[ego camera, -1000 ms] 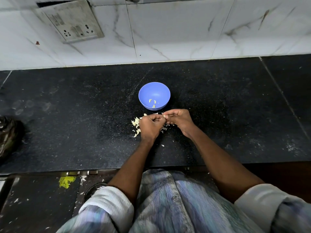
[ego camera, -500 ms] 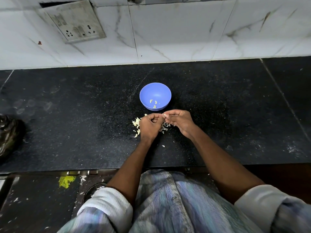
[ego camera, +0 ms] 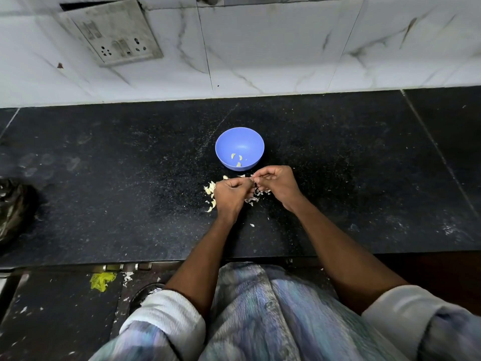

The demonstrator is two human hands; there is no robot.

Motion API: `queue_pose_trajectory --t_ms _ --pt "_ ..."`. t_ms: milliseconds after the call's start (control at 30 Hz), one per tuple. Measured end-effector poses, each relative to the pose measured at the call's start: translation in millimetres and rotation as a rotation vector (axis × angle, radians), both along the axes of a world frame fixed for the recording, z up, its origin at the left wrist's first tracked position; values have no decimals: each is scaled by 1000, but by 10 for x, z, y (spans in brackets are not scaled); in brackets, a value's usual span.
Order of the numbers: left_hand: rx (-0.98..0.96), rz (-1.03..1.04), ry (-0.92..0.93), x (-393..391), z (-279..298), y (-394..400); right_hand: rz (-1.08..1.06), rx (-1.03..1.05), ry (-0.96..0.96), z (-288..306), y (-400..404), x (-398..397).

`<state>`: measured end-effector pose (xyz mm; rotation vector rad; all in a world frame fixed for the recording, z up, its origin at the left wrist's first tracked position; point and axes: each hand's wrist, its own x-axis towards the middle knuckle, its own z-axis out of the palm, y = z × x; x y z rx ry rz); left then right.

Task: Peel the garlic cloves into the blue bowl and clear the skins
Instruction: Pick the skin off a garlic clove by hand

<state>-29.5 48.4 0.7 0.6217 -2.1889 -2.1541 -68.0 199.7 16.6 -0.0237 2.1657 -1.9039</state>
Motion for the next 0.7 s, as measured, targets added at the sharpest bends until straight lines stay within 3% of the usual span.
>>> queue_pose_trajectory --t_ms 267,700 --pt "80 58 -37 -14 55 26 -8 142 96 1 -52 -20" --pt "108 55 -51 -7 20 -23 -13 12 27 -42 -93 -11"
